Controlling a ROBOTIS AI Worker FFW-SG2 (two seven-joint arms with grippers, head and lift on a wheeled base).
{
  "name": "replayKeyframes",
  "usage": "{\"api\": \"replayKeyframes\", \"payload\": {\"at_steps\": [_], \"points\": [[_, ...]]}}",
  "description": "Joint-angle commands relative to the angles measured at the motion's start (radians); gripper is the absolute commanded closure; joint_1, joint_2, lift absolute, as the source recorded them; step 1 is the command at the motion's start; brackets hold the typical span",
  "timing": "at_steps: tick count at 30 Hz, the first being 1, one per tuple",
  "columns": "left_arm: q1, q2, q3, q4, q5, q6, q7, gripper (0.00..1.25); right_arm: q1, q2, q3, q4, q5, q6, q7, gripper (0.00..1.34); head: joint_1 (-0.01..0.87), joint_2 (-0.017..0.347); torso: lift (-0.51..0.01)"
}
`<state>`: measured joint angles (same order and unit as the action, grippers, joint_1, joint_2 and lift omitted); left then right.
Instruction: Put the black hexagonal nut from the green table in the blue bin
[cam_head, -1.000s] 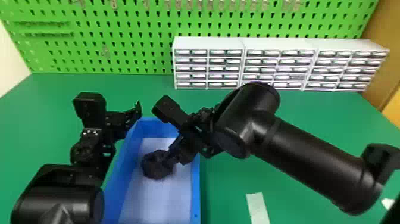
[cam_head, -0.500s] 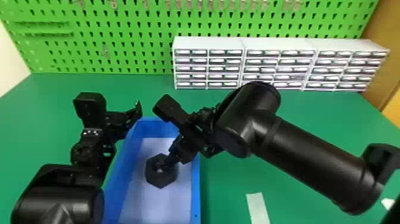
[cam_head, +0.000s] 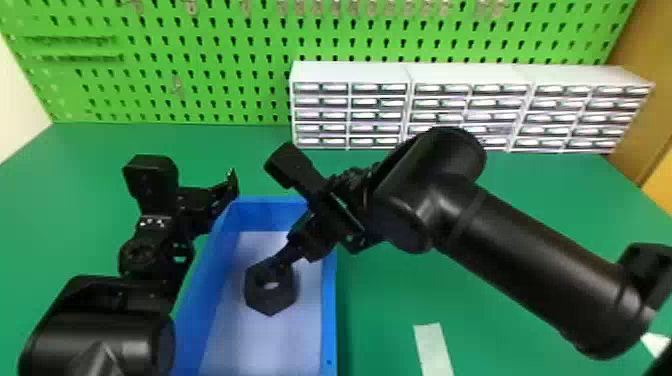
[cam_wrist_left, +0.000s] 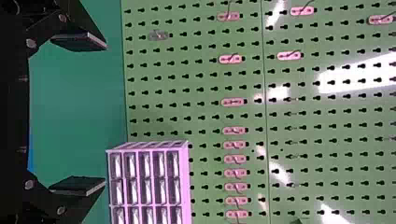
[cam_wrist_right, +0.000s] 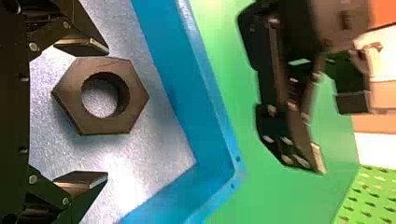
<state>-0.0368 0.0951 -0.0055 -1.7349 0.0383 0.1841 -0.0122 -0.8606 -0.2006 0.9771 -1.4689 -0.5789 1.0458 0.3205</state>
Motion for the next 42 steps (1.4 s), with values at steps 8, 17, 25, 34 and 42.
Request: {"api": "replayKeyframes", "payload": {"at_steps": [8,17,25,34,42], "points": [[0.0,0.0,-0.001,0.0,0.0,0.0,0.0,0.25,0.06,-0.003,-0.233,-0.097,0.094,0.057,0.003,0.34,0.686,0.051,-0.096],[0.0,0.0,0.001,0.0,0.002,0.0,0.0,0.25,0.124,0.004,-0.411,-0.14,0.198,0.054,0.055,0.34,0.686,0.051,-0.096],[-0.003,0.0,0.002,0.0,0.002,0.0,0.0,0.25,0.173,0.013,-0.512,-0.169,0.241,0.025,0.061,0.34,0.686,0.051,-0.096],[-0.003,0.0,0.002,-0.002,0.002,0.0,0.0,0.25,0.233,0.024,-0.623,-0.197,0.289,-0.029,0.061,0.34,0.686,0.051,-0.096],[-0.003,0.0,0.004,-0.003,0.002,0.0,-0.002,0.25,0.295,0.033,-0.722,-0.208,0.332,-0.113,0.061,0.34,0.686,0.051,-0.096]]}}
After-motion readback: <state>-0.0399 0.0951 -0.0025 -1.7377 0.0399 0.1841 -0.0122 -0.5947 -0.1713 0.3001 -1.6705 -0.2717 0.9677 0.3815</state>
